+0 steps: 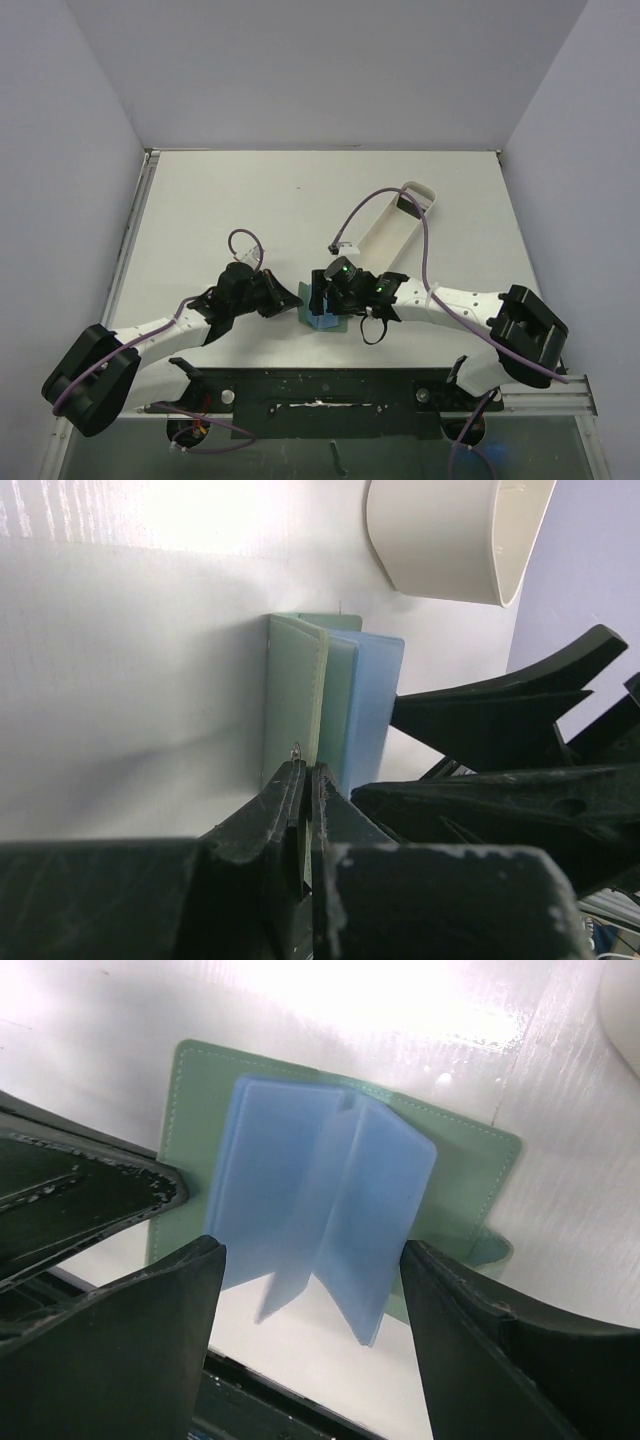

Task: Put the credit cards into the card holder
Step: Open the card holder at the center of the board.

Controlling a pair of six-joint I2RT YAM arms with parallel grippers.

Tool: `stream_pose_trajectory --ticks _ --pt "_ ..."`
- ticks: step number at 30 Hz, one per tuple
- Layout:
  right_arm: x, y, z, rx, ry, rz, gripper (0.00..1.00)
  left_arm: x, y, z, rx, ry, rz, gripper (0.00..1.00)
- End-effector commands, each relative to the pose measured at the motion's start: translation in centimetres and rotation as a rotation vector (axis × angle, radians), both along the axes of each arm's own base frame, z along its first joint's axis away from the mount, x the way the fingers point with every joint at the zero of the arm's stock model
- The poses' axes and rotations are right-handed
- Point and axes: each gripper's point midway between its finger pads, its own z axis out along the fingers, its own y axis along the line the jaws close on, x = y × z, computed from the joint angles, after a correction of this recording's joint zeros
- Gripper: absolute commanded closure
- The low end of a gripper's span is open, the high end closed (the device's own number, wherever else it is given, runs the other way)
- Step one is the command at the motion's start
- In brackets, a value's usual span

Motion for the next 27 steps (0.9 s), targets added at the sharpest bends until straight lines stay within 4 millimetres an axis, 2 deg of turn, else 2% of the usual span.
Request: stream_pose_trajectory --ticks 1,10,19,23,27 --pt "1.1 0.7 3.5 0.044 -0.093 -0.005 0.28 0.4 -0.2 0.9 -0.012 -0.052 -0.005 1.0" --pt "1.0 1.8 3.6 0.06 -0.096 0.026 0.27 0.3 -0.1 0.4 -0.007 -0.049 -0.006 1.0" --pt "1.1 1.7 4.1 0.058 -0.109 0.02 0.29 0.2 -0.1 0.4 -0.005 -0.047 -0.008 1.0" --pt "0.9 1.9 3.8 0.069 -0.103 0.027 0.35 0.3 -0.2 0.6 -0.01 -0.047 -0.01 0.86" --pt "0.8 1.9 3.5 0.08 -0.1 0.028 0.48 0.2 -0.4 0.9 -0.025 -0.051 -0.017 0.75"
